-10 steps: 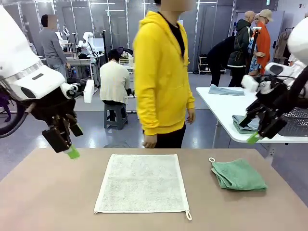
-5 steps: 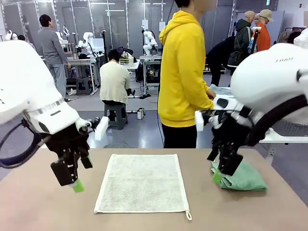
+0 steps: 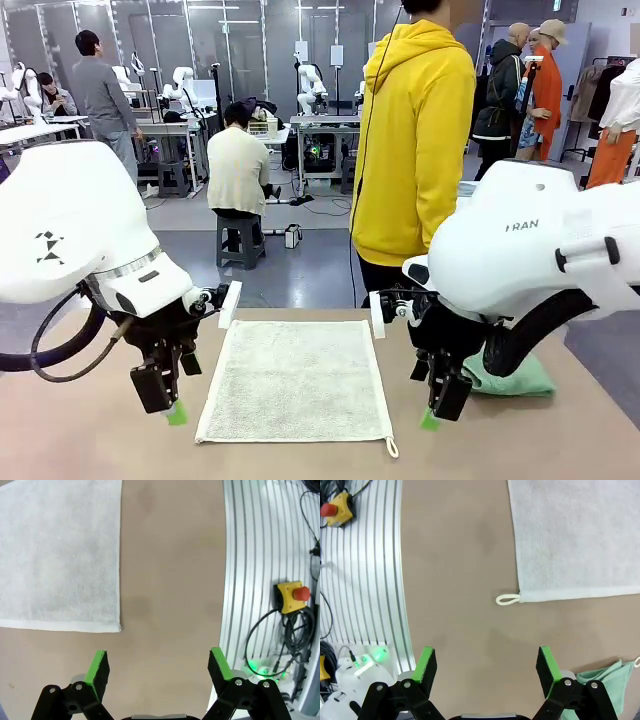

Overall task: Fold the towels and place them in the basket.
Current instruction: When a person lays out a Towel with hook on the table, fold it in half twice.

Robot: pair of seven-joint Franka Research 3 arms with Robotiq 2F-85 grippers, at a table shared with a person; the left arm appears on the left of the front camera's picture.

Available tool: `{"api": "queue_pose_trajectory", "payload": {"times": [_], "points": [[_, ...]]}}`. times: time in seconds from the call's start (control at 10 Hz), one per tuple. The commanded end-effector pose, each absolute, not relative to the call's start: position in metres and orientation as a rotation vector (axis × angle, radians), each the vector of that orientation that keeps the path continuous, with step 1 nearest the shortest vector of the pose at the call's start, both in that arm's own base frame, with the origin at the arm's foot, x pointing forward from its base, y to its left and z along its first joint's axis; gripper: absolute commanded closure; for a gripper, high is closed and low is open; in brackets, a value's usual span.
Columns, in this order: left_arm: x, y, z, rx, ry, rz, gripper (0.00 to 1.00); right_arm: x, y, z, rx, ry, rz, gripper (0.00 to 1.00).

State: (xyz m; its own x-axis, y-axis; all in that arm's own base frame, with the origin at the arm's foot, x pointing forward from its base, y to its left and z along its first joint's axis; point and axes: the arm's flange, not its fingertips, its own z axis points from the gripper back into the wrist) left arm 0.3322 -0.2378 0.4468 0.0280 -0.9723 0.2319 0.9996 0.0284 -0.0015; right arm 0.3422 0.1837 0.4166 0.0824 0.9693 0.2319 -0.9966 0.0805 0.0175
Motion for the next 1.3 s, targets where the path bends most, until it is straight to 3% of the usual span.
{"api": "queue_pose_trajectory", "payload": {"times": [0.0, 0.4, 0.5, 1.2], "points": [[0.329, -0.238, 0.449, -0.182, -0.180, -1.541, 0.00, 0.339, 0.184, 0.421, 0.203, -0.189, 1.470, 0.00], [0.331, -0.238, 0.448, -0.181, -0.183, -1.537, 0.00, 0.342, 0.183, 0.419, 0.198, -0.186, 1.482, 0.00], [0.339, -0.240, 0.432, -0.161, -0.122, -1.550, 0.00, 0.342, 0.199, 0.404, 0.204, -0.188, 1.488, 0.00], [0.355, -0.245, 0.371, -0.115, -0.082, -1.560, 0.00, 0.358, 0.246, 0.351, 0.113, -0.132, 1.451, 0.00]]}}
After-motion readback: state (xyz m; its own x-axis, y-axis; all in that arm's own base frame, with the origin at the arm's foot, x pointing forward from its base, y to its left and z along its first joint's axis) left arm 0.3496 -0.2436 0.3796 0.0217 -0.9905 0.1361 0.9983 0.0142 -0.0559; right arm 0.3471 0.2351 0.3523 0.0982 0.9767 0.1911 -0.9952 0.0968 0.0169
